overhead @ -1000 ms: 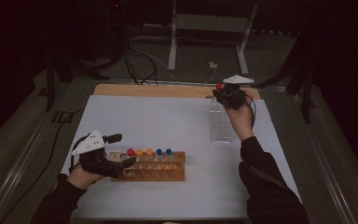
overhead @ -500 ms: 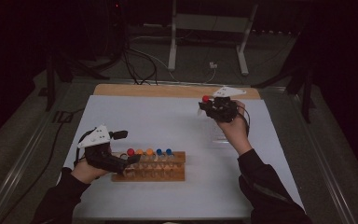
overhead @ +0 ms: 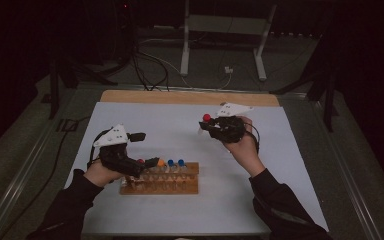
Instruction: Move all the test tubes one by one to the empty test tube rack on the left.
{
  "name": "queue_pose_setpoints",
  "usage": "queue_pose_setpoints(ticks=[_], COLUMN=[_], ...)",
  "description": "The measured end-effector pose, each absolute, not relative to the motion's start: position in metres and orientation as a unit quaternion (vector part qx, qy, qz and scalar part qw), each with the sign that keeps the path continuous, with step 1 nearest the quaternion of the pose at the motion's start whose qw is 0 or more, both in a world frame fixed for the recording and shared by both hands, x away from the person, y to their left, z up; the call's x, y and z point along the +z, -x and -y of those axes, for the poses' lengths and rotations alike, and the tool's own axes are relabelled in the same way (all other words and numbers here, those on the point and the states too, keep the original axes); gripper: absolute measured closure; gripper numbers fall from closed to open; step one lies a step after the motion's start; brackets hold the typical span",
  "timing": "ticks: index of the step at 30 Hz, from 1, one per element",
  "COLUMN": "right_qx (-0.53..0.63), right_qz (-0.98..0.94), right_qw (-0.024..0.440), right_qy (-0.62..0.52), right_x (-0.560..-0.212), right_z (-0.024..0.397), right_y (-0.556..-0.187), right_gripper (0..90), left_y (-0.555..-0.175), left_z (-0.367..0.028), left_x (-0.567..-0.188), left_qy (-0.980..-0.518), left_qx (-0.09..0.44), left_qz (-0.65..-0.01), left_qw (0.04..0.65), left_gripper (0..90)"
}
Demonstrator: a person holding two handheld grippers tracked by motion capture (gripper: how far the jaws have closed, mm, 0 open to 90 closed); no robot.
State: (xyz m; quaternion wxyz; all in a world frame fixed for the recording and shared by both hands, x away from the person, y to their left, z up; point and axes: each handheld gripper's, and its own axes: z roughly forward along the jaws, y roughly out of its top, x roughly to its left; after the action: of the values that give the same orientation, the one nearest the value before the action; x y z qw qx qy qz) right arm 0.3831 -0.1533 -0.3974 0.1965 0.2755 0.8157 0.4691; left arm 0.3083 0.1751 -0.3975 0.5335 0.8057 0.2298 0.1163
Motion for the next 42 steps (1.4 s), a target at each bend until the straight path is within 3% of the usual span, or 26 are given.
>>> queue_pose_setpoints(ticks=[13, 42], right_qx=[0.478, 0.483], right_qz=[-0.828, -0.833], right_qw=[0.17, 0.152], right_qy=[-0.239, -0.223], right_x=[-0.396, -0.397], right_z=[0.131, 0.111], right_y=[-0.366, -0.363], right_gripper=[74.5, 74.5], left_y=[-0.328, -0.359], left_z=[-0.153, -0.101], left_x=[-0.385, -0.367], left_qy=[-0.809, -0.815], left_qx=[0.122, 0.142], left_qz=[-0.229, -0.196], left_qw=[0.527, 0.526], left_gripper=[7.9, 47.0])
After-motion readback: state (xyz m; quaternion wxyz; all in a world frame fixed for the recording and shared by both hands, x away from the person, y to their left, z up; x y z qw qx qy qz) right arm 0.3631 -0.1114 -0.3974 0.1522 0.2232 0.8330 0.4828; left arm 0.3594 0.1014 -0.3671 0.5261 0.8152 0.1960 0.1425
